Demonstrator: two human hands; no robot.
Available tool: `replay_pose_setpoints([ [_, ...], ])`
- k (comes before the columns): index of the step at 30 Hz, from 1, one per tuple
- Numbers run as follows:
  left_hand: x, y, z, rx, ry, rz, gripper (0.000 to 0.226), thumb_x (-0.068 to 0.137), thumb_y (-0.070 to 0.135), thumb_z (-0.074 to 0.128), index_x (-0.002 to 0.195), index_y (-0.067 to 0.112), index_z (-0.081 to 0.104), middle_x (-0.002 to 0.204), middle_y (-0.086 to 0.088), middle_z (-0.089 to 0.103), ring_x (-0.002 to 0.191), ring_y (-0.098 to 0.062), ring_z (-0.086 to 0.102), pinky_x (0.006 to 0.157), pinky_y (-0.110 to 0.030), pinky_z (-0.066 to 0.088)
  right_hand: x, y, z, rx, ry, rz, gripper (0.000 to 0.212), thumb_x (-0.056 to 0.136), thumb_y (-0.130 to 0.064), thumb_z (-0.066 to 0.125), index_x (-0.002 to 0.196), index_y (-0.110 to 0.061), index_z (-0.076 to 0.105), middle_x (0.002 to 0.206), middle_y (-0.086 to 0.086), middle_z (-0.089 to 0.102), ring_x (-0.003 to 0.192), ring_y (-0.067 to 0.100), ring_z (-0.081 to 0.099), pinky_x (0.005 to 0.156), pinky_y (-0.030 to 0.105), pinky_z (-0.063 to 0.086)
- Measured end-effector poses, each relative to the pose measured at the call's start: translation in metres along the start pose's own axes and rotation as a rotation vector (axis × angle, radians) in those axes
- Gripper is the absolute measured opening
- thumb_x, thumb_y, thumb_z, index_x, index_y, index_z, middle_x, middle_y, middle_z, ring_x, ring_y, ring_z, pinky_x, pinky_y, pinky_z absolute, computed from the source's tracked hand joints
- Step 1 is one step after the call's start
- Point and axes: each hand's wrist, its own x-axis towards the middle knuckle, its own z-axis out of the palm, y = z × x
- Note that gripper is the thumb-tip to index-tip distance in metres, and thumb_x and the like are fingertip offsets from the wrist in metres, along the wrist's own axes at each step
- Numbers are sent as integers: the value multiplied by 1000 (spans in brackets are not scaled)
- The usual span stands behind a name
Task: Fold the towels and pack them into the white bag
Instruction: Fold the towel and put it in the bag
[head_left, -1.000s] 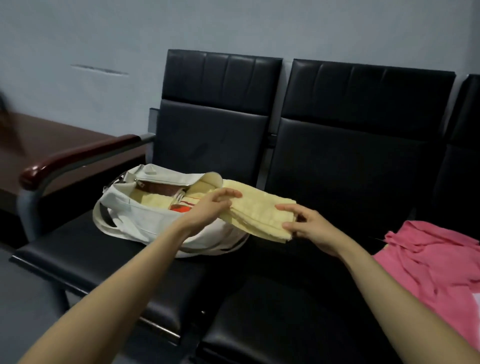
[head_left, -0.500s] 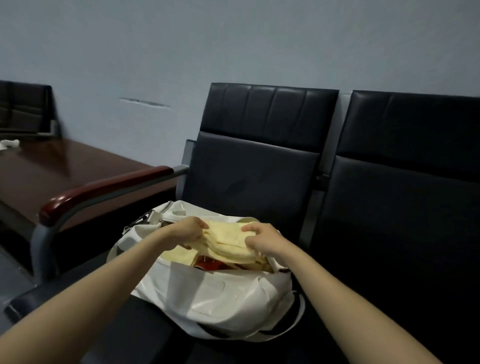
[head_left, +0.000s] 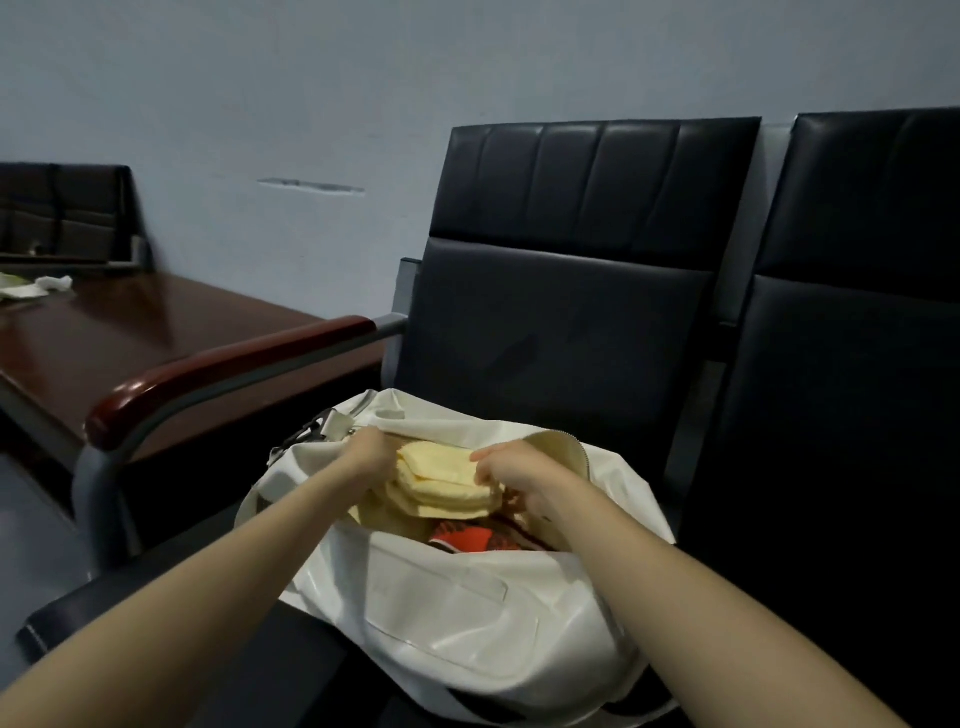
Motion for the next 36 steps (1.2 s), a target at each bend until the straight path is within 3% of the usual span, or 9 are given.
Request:
replay_pose_setpoints([
  [6,19,13,1,-3,260,161,39,90,2,41,127,3,52,132,-22,48,120,-37,48,97,-40,43,35,-2,18,228,76,-135,61,91,6,39,140,-30,47,130,7,51,106,23,55,91,32,49],
  [10,5,33,11,171,4,43,52,104,24,26,151,5,12,156,-24,12,140,-40,23,116,-45,20,47,-6,31,57,83,-141,71,90,3,36,150,-33,27,152,10,32,125,27,47,93,32,47],
  [12,-1,35,17,237,-51,-55,55,104,23,30,151,3,10,156,-26,12,142,-41,20,117,-45,18,47,0,32,-40,77,-156,74,90,5,34,153,-32,20,156,8,24,118,23,47,76,23,41],
  [16,-26,37,12,377,-56,-18,54,102,9,33,148,-9,10,153,-33,10,138,-48,26,114,-46,25,50,9,32,-39,70,-166,77,89,6,31,152,-36,20,148,4,35,68,12,45,51,20,35],
  [20,-29,16,19,611,-58,150,61,98,6,27,149,-4,-5,155,-28,-15,143,-45,11,116,-47,24,47,10,32,-68,108,-216,74,90,6,28,151,-36,24,154,7,30,70,9,44,51,17,34],
  [24,-1,6,23,651,-242,85,67,101,19,28,152,16,-15,157,-16,-23,146,-40,-3,118,-50,6,40,12,35,-170,152,-255,69,94,3,32,151,-36,24,157,7,21,116,25,52,59,16,40],
  [28,25,13,23,645,-271,32,67,103,37,29,152,20,-13,159,-15,-17,146,-38,-6,117,-50,0,34,9,36,-396,223,-310,65,93,-1,40,150,-27,26,156,7,15,126,29,44,87,30,48],
  [32,39,12,27,680,-245,-12,72,100,39,37,153,15,-7,159,-18,-6,147,-38,0,118,-49,4,30,10,35,-762,119,-307,71,93,-5,41,154,-25,11,161,8,-3,146,31,12,113,44,29],
  [36,34,13,37,654,-235,-14,67,100,34,39,152,12,3,157,-19,7,144,-39,13,117,-51,13,36,8,20,-931,47,-231,76,92,3,29,155,-27,-1,163,3,-6,149,26,-9,119,48,7],
])
